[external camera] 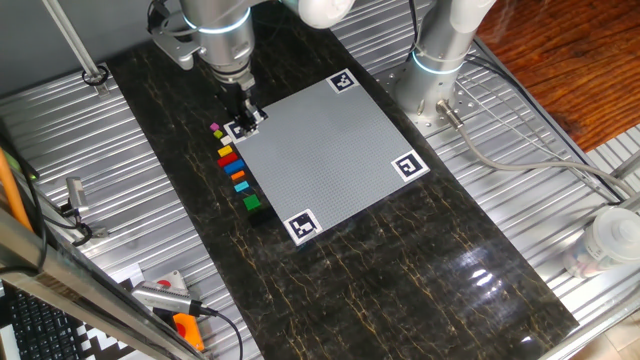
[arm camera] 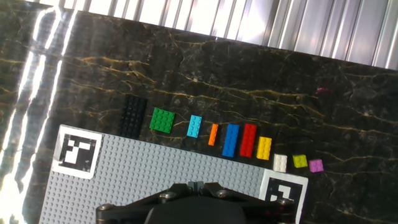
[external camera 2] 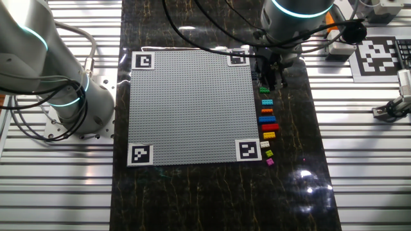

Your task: Build with small Lego blocks

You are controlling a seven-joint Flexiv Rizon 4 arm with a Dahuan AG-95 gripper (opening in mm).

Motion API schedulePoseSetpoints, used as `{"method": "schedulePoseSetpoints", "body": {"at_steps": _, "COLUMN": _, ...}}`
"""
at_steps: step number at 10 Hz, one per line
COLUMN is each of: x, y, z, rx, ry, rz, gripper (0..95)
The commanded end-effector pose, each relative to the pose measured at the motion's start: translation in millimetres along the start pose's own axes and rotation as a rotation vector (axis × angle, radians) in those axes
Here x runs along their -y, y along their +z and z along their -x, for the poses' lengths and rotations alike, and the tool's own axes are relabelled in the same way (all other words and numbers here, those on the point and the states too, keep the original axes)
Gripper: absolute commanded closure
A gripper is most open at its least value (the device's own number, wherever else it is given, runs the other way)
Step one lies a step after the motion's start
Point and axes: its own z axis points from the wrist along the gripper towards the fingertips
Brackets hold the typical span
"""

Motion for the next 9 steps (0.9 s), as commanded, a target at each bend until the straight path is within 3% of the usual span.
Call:
{"method": "schedulePoseSetpoints", "body": {"at_steps": 1, "x": 0.0, "y": -0.3, "z": -0.2, "rx": -0.002, "ry": 0.003, "rz": -0.002, "gripper": 95.0}}
{"method": "schedulePoseSetpoints", "body": {"at_steps": 9, "x": 1.0, "y": 2.2, "z": -0.1, "rx": 0.0, "ry": -0.015, "rz": -0.002, "gripper": 95.0}}
